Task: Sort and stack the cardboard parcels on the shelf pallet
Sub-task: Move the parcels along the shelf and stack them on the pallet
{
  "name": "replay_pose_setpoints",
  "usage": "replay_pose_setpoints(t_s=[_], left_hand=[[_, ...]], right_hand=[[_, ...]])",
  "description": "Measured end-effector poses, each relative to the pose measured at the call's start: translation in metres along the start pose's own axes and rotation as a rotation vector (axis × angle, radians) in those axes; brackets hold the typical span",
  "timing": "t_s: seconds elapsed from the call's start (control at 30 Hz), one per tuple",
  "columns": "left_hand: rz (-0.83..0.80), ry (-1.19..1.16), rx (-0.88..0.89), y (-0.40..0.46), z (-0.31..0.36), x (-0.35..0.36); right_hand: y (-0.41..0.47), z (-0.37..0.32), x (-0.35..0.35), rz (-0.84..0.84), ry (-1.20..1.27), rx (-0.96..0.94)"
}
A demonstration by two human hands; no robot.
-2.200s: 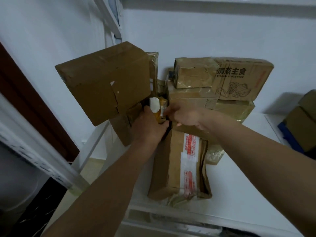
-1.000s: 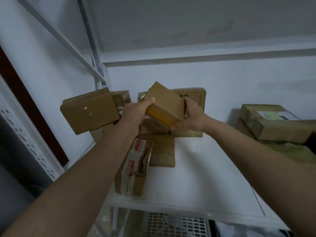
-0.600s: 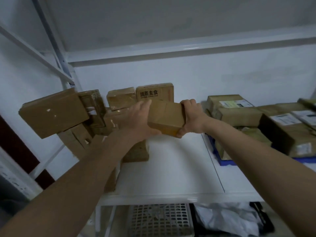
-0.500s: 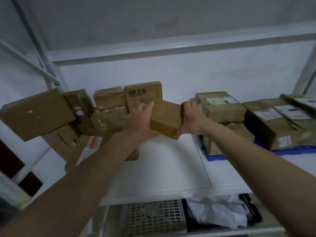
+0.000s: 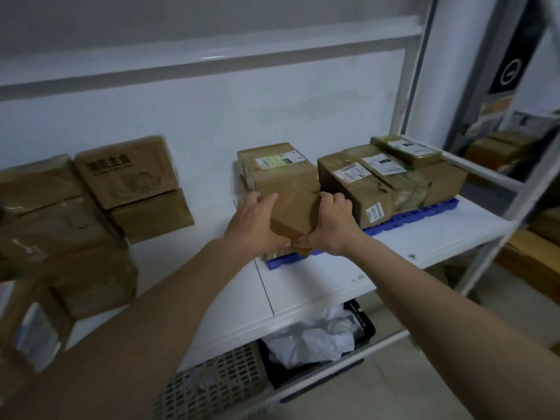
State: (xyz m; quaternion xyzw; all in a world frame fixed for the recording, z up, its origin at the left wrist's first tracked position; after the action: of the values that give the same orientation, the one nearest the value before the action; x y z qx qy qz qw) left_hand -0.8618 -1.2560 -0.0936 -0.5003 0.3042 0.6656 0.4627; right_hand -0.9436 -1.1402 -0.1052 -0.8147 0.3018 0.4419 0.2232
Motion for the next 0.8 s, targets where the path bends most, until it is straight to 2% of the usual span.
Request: replay_pose_setpoints(t_s=[0.13, 0.33, 0.53, 0.8], left_hand=[[-0.008, -0.042, 0.038, 0.035, 0.03, 0.016], [-0.188, 0.193, -0.027, 0.085, 0.035, 0.052], [-0.301, 0.186, -0.066, 0.124, 0.026, 0.071], [-0.401, 0.245, -0.166, 0.14, 0.012, 0.083]], right_hand=[[0.007, 0.058, -0.029, 0.084, 0.049, 0.13], [0.03, 0.124, -0.057, 0.118, 0.135, 0.297], [0.077, 0.132, -0.071, 0.084, 0.054, 0.294], [0.106, 0.131, -0.049, -0.002, -0.022, 0.244]])
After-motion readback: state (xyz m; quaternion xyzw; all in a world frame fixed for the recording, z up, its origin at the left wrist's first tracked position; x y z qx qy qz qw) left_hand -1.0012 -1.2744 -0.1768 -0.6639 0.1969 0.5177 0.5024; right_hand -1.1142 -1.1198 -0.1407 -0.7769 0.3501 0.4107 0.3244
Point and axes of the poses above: each hand's wrist, its own y-axis towards the middle knuckle, its own x-axis out of the palm, z = x × y, the point moved 10 cm from there along y, towards the middle knuckle, and after that the axes turned 12 degrees about -z, right-handed, at the moved point
